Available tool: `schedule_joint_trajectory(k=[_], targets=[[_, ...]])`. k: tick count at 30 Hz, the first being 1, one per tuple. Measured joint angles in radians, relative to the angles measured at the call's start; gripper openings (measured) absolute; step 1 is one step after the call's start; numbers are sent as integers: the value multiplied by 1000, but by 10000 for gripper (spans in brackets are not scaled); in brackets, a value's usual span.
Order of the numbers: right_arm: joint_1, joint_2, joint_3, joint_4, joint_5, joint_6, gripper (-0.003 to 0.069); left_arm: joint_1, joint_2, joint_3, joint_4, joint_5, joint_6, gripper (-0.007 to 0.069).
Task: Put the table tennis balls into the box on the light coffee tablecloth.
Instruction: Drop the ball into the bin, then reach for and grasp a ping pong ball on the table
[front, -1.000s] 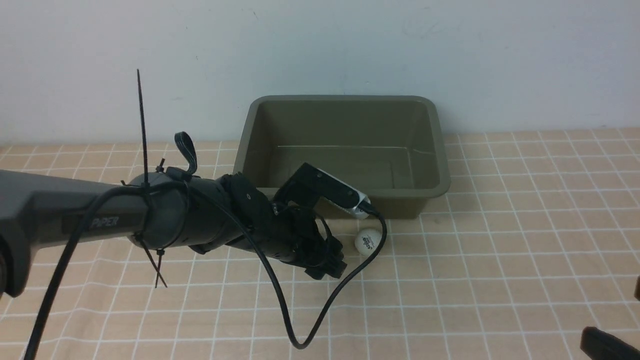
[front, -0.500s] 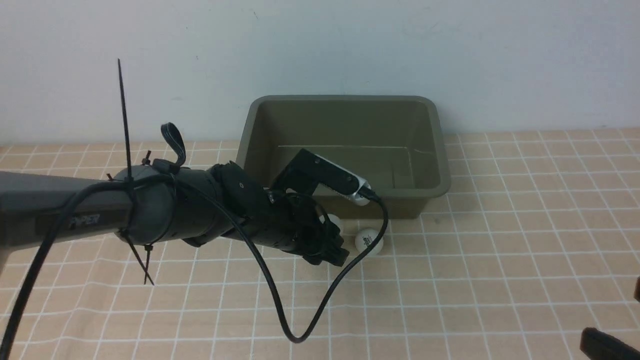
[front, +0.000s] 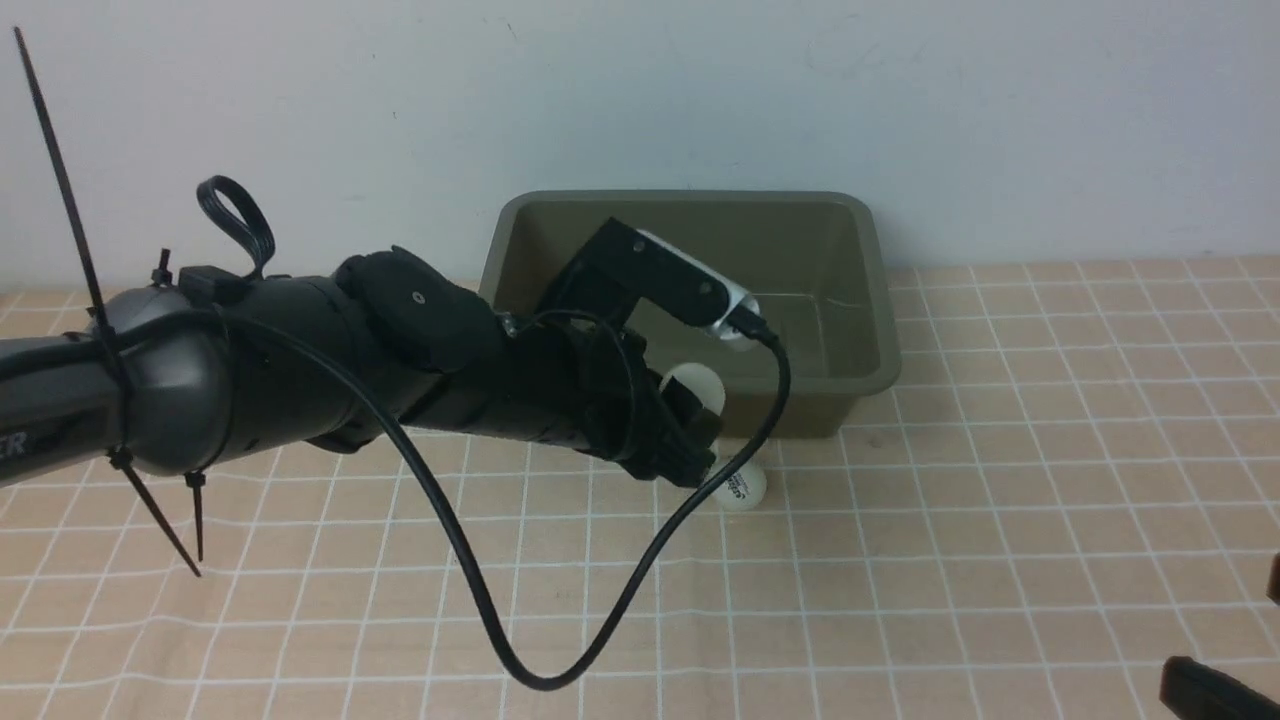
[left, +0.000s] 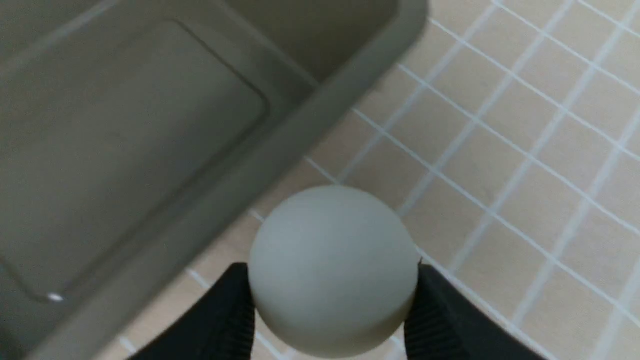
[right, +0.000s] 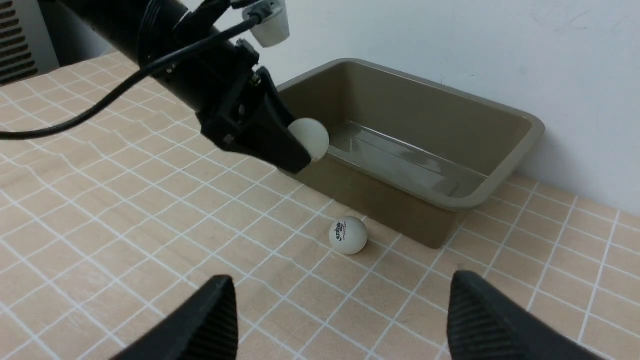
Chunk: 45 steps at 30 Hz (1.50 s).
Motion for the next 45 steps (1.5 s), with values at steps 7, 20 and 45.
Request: schedule_joint_trajectory(k=[7,20,45], targets=[[0,0,0,0,35,2,512,0,0,0,-59,-310,213,311],[0,0,0,54,86,3,512,161,158,-177,-136,-185,301,472],[0,9,0,82,126,-67,512,207,-409,-181,772,665,-713,444]])
